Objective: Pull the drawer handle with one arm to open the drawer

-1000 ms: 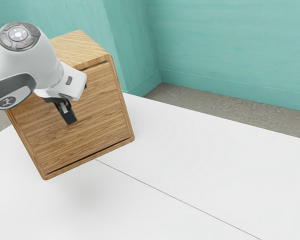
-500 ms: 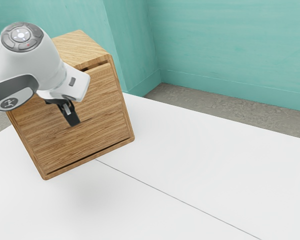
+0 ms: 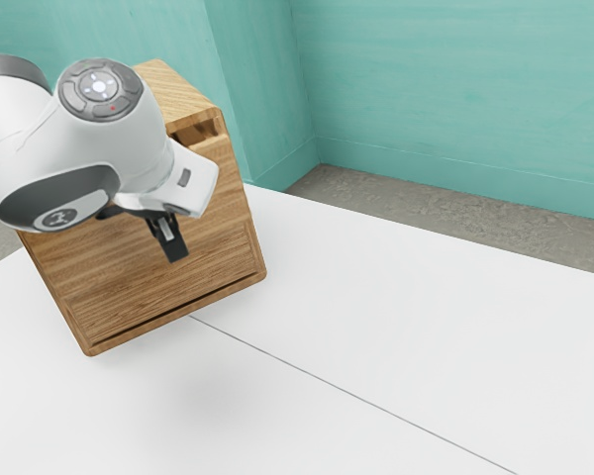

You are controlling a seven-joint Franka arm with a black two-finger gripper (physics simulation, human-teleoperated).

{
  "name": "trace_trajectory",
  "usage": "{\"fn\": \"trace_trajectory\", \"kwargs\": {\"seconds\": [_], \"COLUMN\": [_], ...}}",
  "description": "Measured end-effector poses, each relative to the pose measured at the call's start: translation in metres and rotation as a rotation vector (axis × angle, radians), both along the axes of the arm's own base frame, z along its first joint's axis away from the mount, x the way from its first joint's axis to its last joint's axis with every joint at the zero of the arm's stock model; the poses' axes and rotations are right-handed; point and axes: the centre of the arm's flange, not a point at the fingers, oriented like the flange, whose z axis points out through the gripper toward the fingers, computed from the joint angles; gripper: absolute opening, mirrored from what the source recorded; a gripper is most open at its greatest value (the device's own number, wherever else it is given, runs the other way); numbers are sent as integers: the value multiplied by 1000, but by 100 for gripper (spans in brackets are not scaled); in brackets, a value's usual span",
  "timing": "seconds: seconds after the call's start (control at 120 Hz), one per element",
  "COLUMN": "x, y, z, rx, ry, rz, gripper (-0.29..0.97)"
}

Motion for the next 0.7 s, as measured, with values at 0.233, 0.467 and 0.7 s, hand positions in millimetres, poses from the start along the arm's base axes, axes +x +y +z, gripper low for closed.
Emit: {"fn": "trace_trajectory", "kwargs": {"seconds": [0.233,0.467,0.7], "x": [0,-3,-26], "y": [-24,-46,-55], "z": [-5,-9,-4], "rx": [25,45,73], "ry": [3,2,-25], "rz": [-13,-23,-20], "gripper": [69,77,65]}}
